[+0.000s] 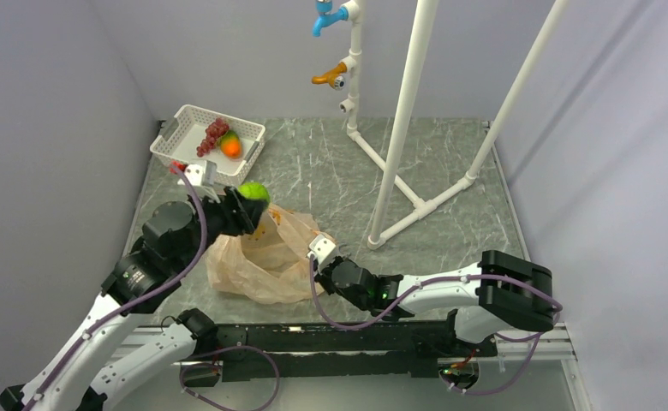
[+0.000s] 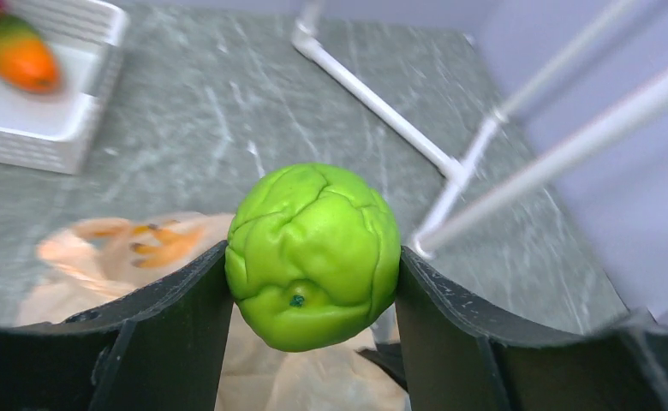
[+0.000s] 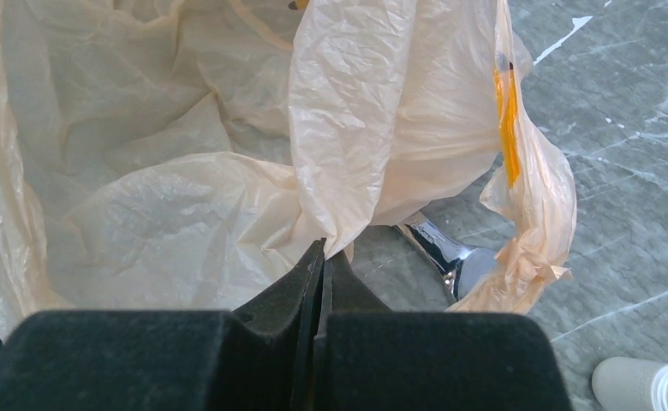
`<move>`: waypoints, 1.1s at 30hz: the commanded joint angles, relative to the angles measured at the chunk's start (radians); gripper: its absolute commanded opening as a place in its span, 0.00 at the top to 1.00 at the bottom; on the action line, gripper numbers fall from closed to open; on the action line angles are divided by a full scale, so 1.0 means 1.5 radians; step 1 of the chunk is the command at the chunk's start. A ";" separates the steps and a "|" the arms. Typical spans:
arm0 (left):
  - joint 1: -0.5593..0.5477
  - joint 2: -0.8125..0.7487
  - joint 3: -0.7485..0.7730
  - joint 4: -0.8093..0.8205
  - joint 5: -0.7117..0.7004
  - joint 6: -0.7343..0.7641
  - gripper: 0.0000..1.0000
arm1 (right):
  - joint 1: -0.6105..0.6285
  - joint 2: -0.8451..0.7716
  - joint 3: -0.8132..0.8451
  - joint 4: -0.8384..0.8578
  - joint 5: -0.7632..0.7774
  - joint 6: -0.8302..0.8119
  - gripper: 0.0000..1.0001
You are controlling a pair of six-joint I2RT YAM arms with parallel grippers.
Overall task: Take the fake fruits out of the plastic bag
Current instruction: Take out the fake fruit from the plastic bag, then place the fake fruit in the bin.
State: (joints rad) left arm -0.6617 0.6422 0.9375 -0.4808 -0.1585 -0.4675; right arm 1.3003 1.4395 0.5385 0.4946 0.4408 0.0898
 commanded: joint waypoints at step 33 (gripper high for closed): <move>0.567 0.584 0.288 0.120 0.329 -0.062 0.60 | 0.001 -0.067 -0.026 0.015 0.007 0.001 1.00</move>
State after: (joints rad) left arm 0.1421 1.4570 1.3602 -0.4088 0.2077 -0.4961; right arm 1.3003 1.3792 0.5045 0.4938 0.4366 0.0895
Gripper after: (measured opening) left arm 0.658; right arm 0.008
